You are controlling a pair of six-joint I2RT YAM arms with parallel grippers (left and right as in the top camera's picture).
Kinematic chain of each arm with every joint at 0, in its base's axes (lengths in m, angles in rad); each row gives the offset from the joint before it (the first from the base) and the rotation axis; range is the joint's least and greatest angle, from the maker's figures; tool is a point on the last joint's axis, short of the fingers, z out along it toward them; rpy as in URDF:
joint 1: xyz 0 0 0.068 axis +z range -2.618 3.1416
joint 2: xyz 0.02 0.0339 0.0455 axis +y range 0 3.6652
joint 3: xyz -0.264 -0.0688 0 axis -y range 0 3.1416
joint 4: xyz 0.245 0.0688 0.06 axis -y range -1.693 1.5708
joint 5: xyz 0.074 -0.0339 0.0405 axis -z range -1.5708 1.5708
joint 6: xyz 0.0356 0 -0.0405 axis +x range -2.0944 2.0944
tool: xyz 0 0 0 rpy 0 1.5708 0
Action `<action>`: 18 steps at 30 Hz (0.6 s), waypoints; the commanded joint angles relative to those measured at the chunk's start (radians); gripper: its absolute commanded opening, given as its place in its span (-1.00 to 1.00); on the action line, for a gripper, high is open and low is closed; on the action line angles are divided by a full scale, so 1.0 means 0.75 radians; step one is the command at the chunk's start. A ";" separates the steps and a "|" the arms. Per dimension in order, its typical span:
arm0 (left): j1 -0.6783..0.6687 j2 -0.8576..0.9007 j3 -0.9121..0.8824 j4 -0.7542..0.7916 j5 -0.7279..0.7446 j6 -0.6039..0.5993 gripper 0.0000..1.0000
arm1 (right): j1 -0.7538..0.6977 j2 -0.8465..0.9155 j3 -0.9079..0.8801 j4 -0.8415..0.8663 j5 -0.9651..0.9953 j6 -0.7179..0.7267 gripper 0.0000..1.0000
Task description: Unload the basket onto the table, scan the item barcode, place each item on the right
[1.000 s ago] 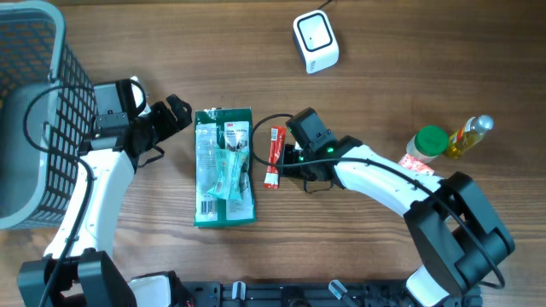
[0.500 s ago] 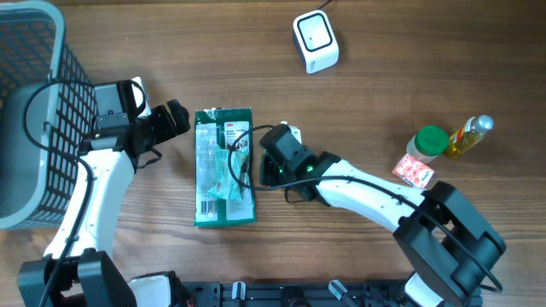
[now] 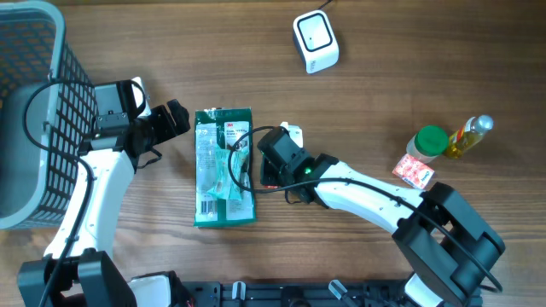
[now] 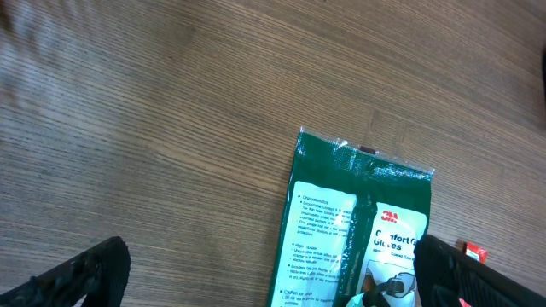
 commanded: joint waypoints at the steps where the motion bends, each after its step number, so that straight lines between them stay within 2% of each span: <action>1: 0.006 -0.005 0.007 0.002 -0.017 0.026 1.00 | 0.004 0.014 -0.005 -0.001 0.033 0.006 -0.88; 15: 0.006 -0.005 0.007 0.003 -0.017 0.026 1.00 | 0.004 0.091 -0.005 -0.003 0.033 -0.008 -0.91; 18: 0.006 -0.006 0.007 0.003 -0.017 0.026 1.00 | 0.004 0.086 -0.004 -0.052 0.033 -0.159 -0.91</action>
